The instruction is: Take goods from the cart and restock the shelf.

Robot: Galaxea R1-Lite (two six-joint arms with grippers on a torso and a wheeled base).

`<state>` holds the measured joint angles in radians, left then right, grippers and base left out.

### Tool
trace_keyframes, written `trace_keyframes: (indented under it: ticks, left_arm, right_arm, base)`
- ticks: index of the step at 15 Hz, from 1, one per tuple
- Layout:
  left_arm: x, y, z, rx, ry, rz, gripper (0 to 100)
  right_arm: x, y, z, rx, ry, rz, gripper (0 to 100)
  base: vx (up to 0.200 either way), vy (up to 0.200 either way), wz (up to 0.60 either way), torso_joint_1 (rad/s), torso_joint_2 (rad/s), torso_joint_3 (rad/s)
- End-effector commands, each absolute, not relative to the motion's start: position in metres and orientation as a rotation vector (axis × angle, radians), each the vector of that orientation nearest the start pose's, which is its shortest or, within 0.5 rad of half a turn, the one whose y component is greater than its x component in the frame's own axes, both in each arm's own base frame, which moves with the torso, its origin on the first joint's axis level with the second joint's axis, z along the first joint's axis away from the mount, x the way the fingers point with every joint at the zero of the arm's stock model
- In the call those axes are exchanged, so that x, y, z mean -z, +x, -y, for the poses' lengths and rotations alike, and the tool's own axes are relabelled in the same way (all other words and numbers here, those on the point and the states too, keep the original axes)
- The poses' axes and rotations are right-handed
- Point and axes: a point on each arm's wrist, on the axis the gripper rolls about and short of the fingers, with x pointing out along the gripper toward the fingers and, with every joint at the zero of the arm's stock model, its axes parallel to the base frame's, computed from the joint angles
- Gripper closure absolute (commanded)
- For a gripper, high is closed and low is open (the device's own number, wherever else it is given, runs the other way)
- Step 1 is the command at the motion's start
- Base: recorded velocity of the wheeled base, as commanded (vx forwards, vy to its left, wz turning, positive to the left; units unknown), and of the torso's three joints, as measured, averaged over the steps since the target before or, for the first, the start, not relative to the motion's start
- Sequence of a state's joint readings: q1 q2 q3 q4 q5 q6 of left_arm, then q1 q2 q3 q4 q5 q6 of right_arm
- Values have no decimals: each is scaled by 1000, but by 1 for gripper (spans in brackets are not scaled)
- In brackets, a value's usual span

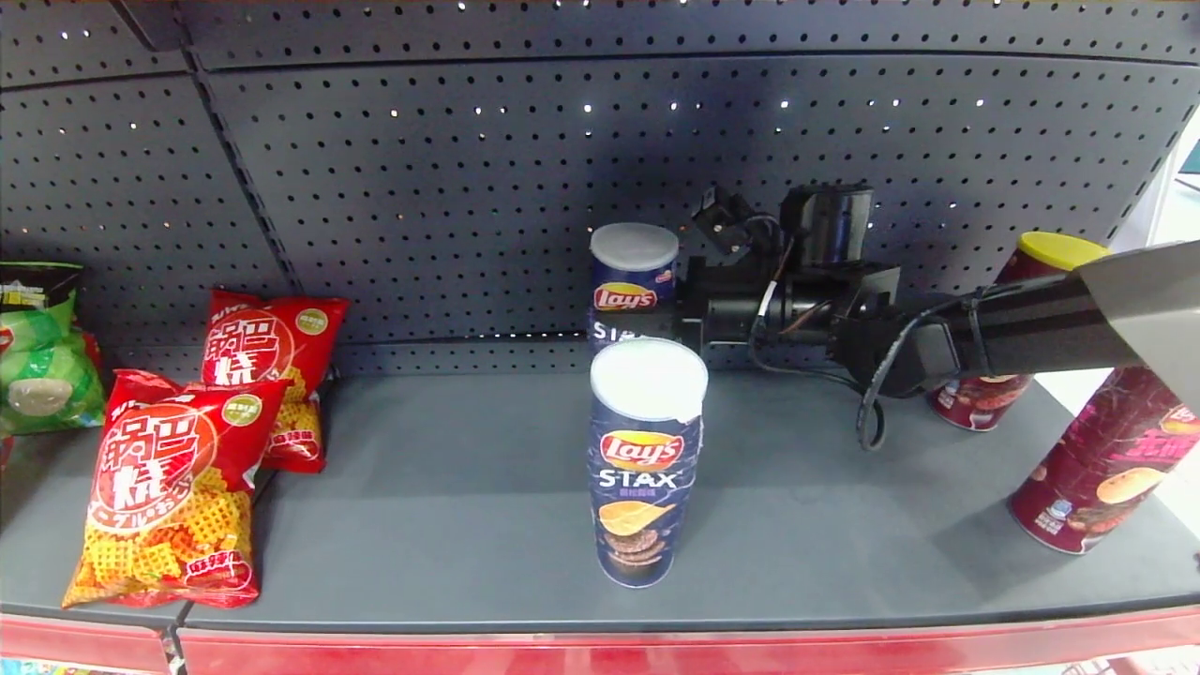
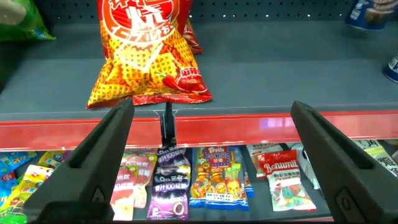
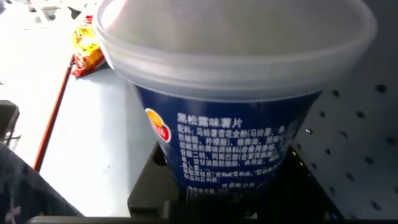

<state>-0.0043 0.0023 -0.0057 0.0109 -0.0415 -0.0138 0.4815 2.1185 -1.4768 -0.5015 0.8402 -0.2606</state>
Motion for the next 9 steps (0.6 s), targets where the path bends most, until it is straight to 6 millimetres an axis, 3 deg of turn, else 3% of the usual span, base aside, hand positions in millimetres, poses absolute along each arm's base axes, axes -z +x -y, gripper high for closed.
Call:
trace_keyframes:
  ticks: [1, 9]
  left_arm:
    - [-76, -23, 1, 46, -16, -10, 0]
    - [-76, -23, 1, 47, -15, -10, 0]
  right_arm:
    - [-194, 382, -219, -1334, -194, 18, 100]
    - [-191, 392, -201, -1313, -181, 4, 100]
  base:
    - [0, 0, 0, 0, 0, 0]
    - [0, 0, 0, 0, 0, 0]
